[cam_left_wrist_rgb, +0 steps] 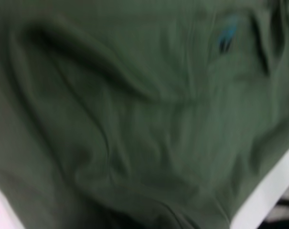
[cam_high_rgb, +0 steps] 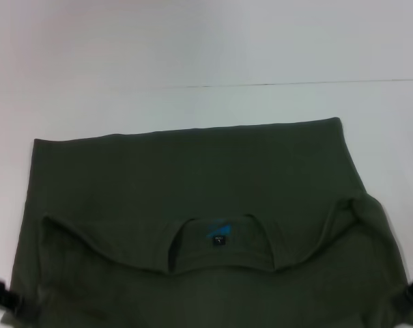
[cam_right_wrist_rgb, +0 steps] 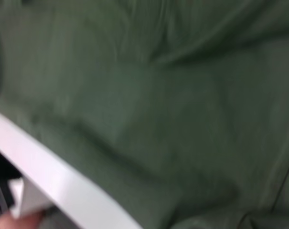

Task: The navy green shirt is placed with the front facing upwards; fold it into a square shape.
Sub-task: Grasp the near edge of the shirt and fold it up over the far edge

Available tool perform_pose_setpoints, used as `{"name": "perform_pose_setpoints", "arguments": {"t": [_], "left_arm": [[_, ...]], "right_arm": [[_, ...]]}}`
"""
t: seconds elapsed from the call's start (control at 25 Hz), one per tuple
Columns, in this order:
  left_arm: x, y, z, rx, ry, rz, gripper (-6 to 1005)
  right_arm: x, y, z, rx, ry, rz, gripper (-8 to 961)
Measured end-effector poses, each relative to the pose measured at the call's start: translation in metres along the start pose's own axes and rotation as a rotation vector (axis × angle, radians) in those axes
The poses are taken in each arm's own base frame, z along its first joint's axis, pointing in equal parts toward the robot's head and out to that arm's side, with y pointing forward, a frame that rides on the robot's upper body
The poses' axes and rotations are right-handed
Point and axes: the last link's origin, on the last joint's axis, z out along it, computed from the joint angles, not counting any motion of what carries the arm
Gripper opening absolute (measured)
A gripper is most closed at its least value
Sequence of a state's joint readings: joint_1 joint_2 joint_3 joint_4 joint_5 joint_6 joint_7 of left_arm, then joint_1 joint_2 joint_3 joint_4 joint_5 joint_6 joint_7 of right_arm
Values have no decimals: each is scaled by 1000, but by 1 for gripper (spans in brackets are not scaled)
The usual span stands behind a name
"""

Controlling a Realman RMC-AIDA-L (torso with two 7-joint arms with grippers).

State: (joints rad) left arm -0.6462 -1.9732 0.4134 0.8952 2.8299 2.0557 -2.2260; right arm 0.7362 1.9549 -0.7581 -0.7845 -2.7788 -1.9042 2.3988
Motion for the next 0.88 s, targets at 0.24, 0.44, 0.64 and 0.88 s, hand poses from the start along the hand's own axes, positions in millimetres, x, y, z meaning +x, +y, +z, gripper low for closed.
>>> {"name": "perform_pose_setpoints", "arguments": {"t": [0.24, 0.44, 0.64, 0.88], "left_arm": [[12, -5, -28, -28, 226, -19, 13], [25, -12, -42, -40, 436, -34, 13], [36, -19, -42, -72, 607, -56, 13], [46, -31, -40, -106, 808, -121, 12]], "right_arm": [[-7, -12, -40, -79, -260, 49, 65], [-19, -24, -64, -130, -491, 92, 65], [-40, -35, -58, -125, -651, 138, 66], [-66, -47, -35, -68, -850, 204, 66]]}}
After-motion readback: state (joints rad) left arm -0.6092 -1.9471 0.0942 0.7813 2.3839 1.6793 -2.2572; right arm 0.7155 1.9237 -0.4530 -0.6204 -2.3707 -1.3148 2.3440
